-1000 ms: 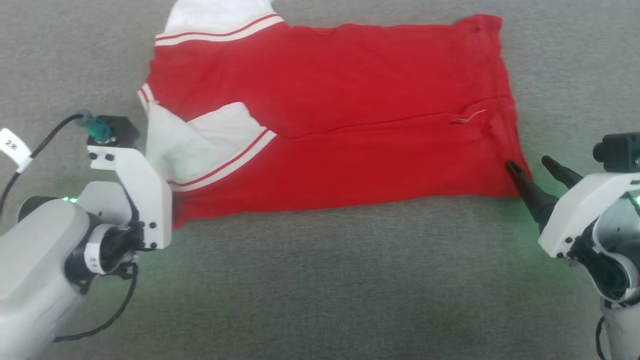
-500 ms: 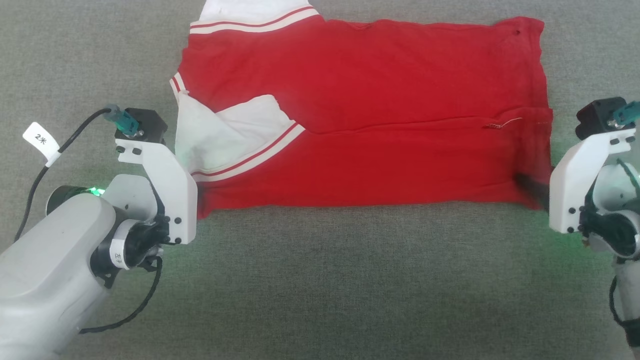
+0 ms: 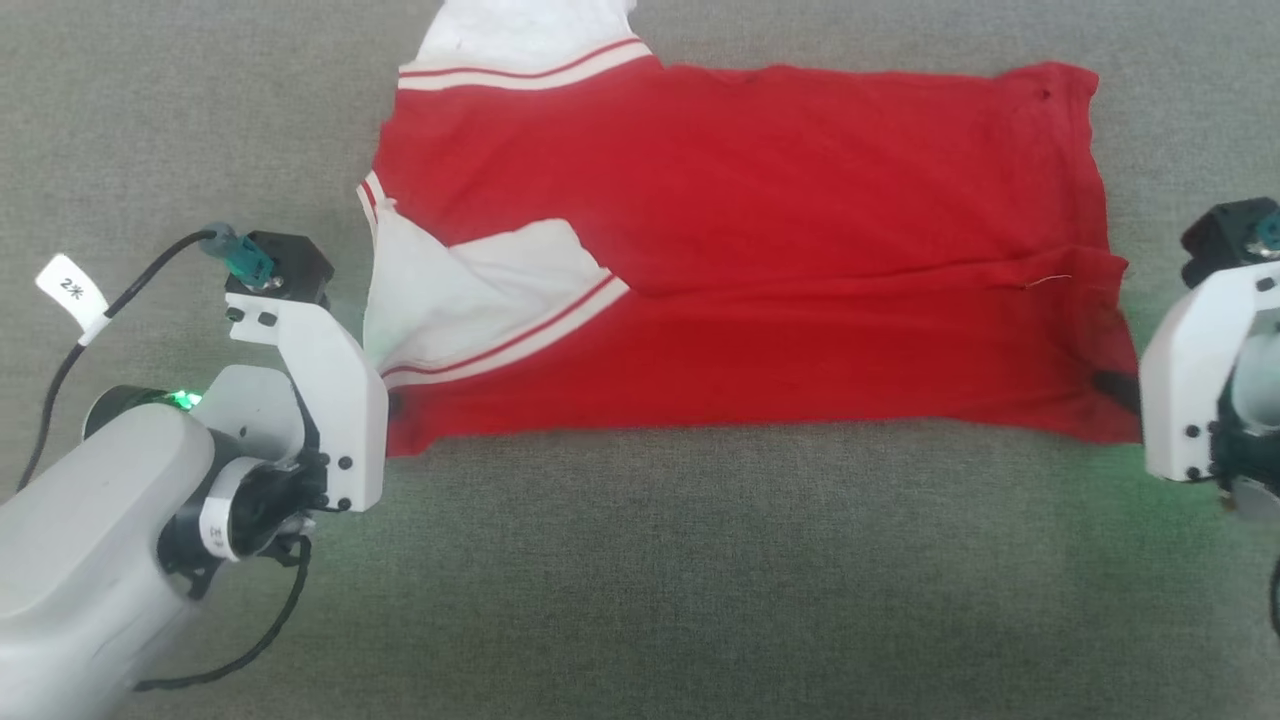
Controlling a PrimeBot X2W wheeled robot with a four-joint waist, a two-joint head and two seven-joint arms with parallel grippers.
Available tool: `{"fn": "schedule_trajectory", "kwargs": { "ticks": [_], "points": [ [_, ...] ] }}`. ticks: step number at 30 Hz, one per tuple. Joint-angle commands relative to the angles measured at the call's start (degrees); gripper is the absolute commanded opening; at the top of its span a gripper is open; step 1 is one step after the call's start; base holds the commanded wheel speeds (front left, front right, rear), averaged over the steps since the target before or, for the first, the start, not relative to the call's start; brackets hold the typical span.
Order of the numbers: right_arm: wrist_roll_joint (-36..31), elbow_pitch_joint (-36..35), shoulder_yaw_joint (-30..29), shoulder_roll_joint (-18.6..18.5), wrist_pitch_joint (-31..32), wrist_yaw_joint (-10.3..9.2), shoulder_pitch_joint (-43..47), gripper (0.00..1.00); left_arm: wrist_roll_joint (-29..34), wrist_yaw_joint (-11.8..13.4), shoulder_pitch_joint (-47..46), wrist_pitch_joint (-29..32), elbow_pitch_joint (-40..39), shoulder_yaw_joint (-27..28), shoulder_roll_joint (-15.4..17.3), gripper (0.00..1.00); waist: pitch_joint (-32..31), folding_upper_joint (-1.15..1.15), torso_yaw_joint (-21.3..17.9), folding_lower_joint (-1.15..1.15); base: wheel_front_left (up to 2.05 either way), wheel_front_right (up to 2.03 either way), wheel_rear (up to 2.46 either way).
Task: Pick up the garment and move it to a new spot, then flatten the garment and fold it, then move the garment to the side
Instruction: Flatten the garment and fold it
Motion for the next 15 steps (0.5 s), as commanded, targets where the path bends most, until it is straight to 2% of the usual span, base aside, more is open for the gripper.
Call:
{"fn": "schedule_trajectory", "kwargs": {
  "ticks": [1,10,15],
  "points": [
    [0.0,-0.7,-0.4,-0.6,0.8,-0.11,1.0,0.0,0.2,0.6,1.0,0.2,-0.8,0.2,0.8,0.0,-0.3,0.0,0.1,0.0,0.0,0.0,0.0],
    [2.0,-9.4,-3.0,-2.3,6.8,-0.11,6.6,0.0,-0.4,6.3,6.0,1.3,-12.5,1.0,6.1,0.0,-1.5,0.0,0.8,0.0,0.0,0.0,0.0],
    [3.3,-13.4,-5.1,-1.5,9.6,-0.11,11.3,0.0,-1.1,9.6,10.7,0.5,-17.5,0.5,7.9,0.0,-1.7,0.0,1.3,0.0,0.0,0.0,0.0]
  ]
}}
